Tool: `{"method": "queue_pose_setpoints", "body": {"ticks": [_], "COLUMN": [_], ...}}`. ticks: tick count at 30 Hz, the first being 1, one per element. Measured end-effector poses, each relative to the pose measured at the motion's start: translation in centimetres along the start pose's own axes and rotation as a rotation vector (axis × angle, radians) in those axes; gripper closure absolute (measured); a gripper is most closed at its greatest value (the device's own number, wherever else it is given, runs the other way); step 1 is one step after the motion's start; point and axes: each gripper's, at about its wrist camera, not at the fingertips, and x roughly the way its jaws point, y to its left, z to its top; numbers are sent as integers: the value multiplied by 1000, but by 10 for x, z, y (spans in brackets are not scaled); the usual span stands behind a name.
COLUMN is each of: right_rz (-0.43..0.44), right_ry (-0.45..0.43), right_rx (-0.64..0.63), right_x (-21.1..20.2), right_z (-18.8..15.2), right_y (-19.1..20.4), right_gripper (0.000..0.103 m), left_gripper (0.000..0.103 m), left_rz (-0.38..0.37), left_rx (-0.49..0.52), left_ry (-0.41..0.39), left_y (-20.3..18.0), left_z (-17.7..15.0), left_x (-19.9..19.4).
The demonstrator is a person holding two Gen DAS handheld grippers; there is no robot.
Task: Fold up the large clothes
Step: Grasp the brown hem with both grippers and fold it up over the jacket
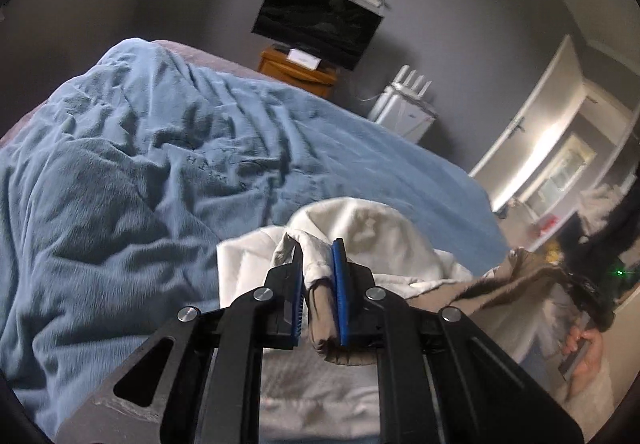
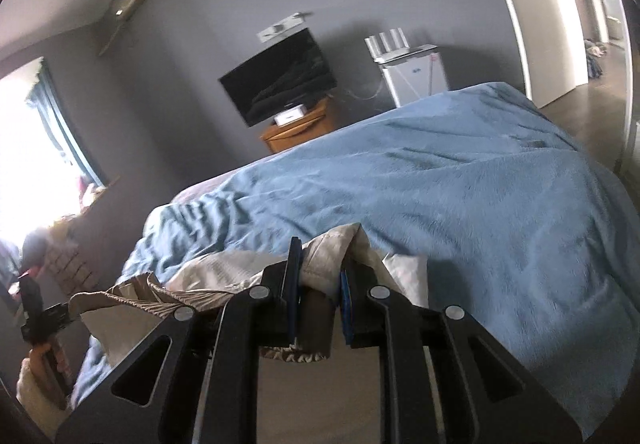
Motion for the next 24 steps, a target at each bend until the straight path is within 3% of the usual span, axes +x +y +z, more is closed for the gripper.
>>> {"method": "queue_pose_setpoints", "body": {"ticks": [7, 14, 16, 17, 18, 19, 20, 24], "right_rz": [-115, -134, -105, -86, -72, -63, -54, -54], "right_ry": [17, 56, 67, 74, 80, 82, 71, 41], "right_rx": [-1, -14, -4, 6, 14, 17, 8, -104], "right_x": [82, 136, 138, 137, 137, 137, 131, 106], "right_z": [-11, -29, -32, -33, -33, -34, -35, -40], "right_y": [-21, -41, -47, -49, -49, -47, -44, -16], "right_gripper": [89, 85, 79, 72, 65, 50, 37, 23], "left_gripper": [87, 84, 72, 55, 27, 16, 10, 10], "left_rz": [92, 167, 150, 127, 112, 116, 121, 57], "left_rx": [-55, -37, -28, -33, -40, -44, -36, -9], "left_ry": [79, 108, 105, 103, 99, 86, 60, 65], "left_y": [25, 34, 32, 30, 28, 25, 18, -10], "left_z": [6, -6, -8, -9, -9, -10, -11, -28], "left_x": [87, 128, 127, 124, 123, 119, 112, 97]}}
